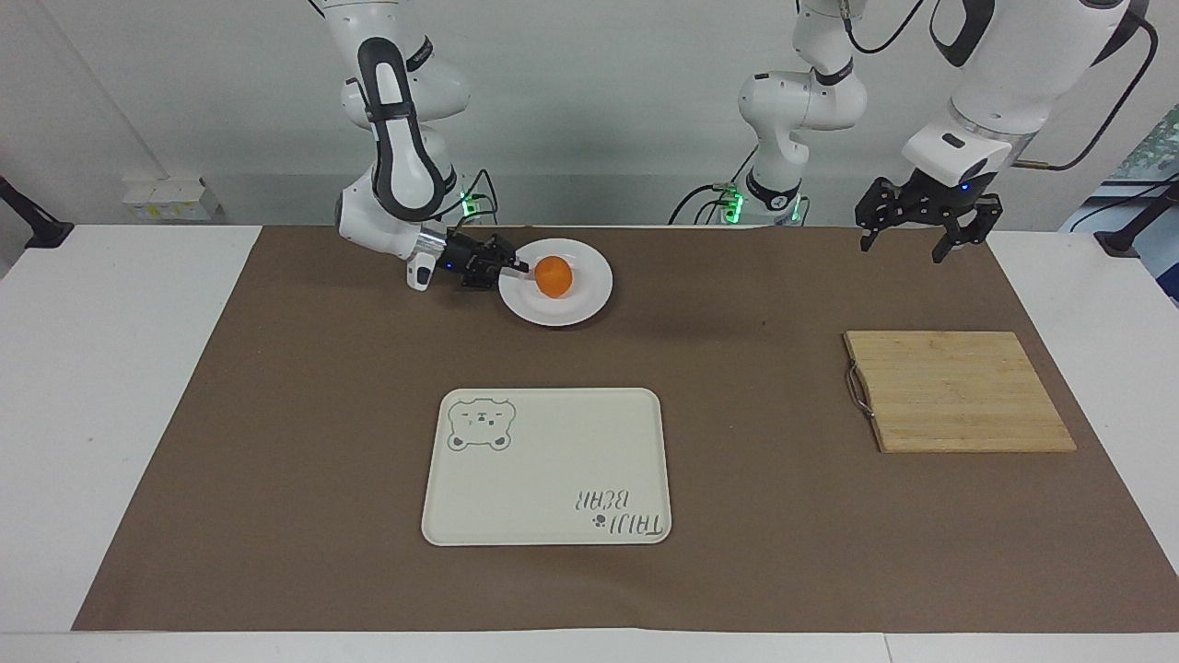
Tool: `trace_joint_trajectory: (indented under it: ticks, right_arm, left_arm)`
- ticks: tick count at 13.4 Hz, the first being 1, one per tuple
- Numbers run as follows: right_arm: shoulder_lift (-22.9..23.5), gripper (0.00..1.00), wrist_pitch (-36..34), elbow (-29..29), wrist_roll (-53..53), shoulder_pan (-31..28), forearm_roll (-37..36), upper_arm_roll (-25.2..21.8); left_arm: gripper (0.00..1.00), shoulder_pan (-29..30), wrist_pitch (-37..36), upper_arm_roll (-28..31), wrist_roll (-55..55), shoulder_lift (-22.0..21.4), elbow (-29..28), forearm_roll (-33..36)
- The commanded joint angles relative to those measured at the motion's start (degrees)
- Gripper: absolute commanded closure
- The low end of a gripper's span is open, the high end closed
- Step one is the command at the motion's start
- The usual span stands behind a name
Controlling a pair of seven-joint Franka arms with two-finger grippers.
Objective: Place orange and plate with both arms
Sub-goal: 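Grip the plate rim with the right gripper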
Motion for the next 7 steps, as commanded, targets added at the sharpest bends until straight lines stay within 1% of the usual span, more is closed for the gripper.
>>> trace_joint_trajectory:
  ticks: [1, 2, 7]
  right_arm:
    - [-0.9, 0.9, 1.4, -1.8, -2.7, 0.5, 2.3, 0.0]
    - [-0.8, 1.0, 1.4, -1.7, -2.7, 0.5, 2.3, 0.0]
    - [-0.3, 1.0, 1.4, -1.2, -2.2, 1.0, 2.3, 0.0]
  left_arm:
    - [0.0, 0.7, 0.2, -0.4, 0.0, -0.9, -0.6, 0.5]
    - [0.0, 0.8, 0.5, -0.3, -0.5, -0.7, -0.3, 0.5]
    - [0.0, 0.8, 0.0, -0.4, -3.1, -0.8, -0.3, 0.9]
